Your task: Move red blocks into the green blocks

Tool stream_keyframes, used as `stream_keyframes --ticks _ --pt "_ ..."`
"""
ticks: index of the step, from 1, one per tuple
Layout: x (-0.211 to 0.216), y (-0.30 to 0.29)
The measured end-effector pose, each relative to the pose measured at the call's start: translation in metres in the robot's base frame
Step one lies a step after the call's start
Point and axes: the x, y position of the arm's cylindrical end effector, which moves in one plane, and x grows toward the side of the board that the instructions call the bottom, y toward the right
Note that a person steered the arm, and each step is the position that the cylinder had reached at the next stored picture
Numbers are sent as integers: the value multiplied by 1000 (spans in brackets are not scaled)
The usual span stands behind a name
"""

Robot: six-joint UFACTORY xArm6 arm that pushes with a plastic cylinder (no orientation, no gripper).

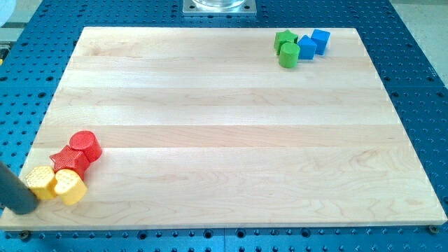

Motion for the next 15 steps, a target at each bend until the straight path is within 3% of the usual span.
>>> stream_keyframes --ticks 4,6,7,8,9,10,11,12,13,14,15 --pt "-152 63" --pt "-168 229" --pt "-222 289" --pt "-217 285" --pt "-185 238" --pt "-191 338" --pt "-240 431" --pt "-231 402" --pt "-200 336" --pt "-222 315" --pt "-238 372"
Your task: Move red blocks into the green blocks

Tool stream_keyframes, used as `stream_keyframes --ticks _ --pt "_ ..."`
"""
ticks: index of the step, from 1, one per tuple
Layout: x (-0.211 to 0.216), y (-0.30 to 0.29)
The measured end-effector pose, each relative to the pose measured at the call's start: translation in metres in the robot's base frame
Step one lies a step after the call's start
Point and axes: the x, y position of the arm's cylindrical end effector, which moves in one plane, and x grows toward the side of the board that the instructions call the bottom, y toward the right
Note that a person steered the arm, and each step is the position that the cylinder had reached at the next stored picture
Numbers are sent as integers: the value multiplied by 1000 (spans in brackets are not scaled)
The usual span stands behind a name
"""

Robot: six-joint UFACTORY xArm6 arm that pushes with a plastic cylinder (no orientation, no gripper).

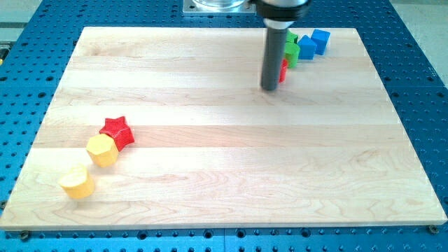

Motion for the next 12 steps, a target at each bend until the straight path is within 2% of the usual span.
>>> stream_keyframes --ticks 1,2,3,4,5,7,8,9,11,12 --pt "-1 13" --pt "111 -72" --pt "220 -189" --pt "259 -286" --pt "243 -336" --pt "170 -291" --pt "123 -291" --pt "75 -272" --pt "37 -158" --pt "-4 -141"
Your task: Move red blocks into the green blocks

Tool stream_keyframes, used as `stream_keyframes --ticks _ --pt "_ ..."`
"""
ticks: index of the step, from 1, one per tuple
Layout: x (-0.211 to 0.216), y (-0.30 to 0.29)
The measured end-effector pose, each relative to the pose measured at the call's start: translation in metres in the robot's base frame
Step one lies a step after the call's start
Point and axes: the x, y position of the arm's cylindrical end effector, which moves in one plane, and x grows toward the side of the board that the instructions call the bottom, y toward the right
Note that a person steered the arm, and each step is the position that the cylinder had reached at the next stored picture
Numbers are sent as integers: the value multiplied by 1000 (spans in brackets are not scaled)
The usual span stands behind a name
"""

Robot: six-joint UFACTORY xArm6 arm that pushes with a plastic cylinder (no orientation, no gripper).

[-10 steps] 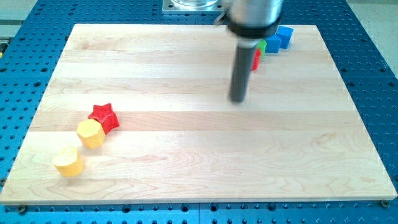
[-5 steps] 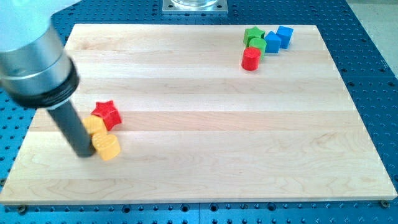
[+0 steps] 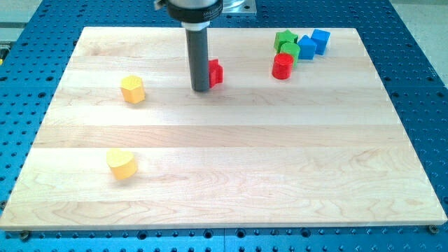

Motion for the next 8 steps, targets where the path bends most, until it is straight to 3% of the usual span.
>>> stream_keyframes --ticks 1,2,3,4,5,6,7,8 --pt "-13 64" --pt "-11 89" --pt "33 -6" --pt "-24 -6" --pt "-49 84" --pt "-50 117" --pt "-42 89" --pt "12 -14"
